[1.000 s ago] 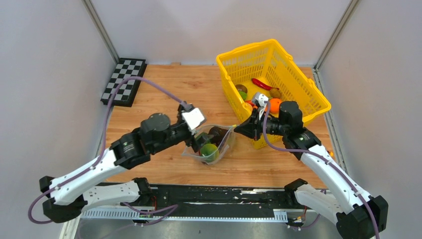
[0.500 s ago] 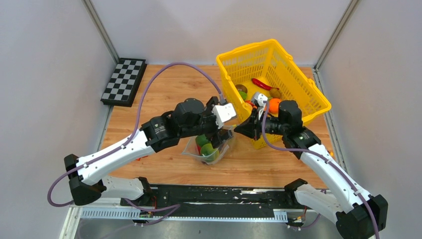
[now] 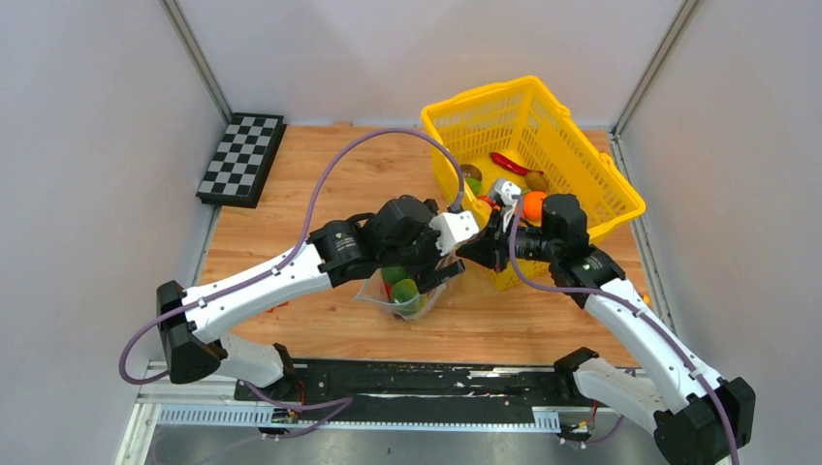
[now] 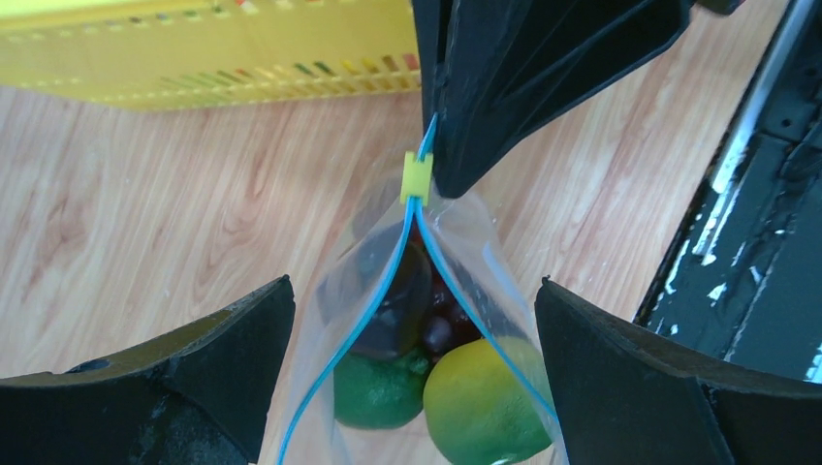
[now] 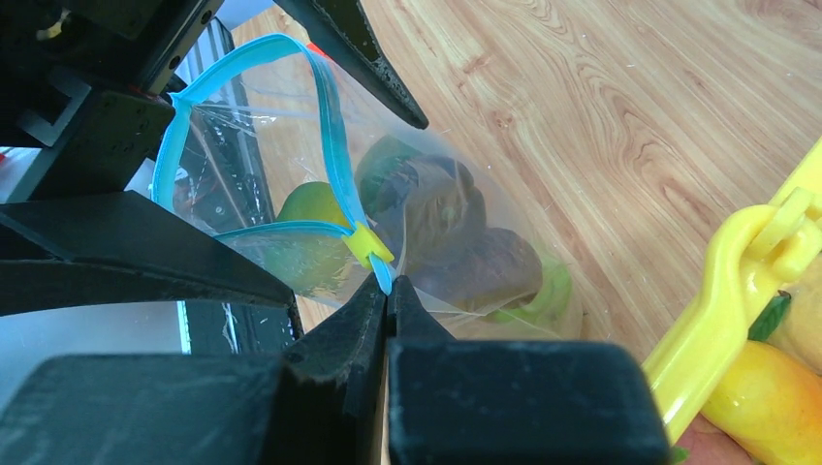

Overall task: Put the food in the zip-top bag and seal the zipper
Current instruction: Zip the zipper food storage bag at the center of the board.

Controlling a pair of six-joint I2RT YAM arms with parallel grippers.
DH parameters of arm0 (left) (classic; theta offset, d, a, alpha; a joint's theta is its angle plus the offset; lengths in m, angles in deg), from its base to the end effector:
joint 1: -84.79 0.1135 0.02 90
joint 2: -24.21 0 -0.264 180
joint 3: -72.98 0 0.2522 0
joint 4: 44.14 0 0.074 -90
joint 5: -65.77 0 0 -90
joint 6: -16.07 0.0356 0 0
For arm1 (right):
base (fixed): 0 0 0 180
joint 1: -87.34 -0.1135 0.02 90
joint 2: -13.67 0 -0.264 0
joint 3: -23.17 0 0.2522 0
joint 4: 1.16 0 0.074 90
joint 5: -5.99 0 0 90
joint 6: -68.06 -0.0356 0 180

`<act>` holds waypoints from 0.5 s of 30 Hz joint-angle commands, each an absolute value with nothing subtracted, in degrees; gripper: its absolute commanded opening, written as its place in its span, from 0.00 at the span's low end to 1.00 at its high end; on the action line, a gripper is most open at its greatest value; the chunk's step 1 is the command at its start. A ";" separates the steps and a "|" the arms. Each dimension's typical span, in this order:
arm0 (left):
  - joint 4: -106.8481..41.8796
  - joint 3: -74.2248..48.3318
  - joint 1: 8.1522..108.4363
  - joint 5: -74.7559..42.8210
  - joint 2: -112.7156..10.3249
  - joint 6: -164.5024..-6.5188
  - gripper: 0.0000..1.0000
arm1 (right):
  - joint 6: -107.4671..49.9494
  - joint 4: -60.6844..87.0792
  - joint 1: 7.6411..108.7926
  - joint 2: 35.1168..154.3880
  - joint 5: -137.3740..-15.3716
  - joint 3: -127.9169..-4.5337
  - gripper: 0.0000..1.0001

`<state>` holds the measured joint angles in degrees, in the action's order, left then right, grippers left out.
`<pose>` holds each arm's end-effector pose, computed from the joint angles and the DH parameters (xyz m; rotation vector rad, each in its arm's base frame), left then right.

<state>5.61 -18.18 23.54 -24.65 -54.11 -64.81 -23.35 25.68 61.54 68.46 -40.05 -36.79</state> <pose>0.1446 -0.2630 0.3623 1.2989 1.8495 -0.4886 0.1797 0.1143 0.3151 -0.9156 1.7578 1.0551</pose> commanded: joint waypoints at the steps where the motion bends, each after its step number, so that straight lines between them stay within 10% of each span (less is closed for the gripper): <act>1: 9.51 -20.21 21.95 -30.62 -54.17 -65.88 0.99 | -23.24 24.39 61.89 68.55 -41.52 -39.54 0.00; 15: 13.82 -15.80 20.04 -30.32 -50.51 -70.15 0.62 | -23.92 23.94 61.91 69.31 -42.55 -39.98 0.00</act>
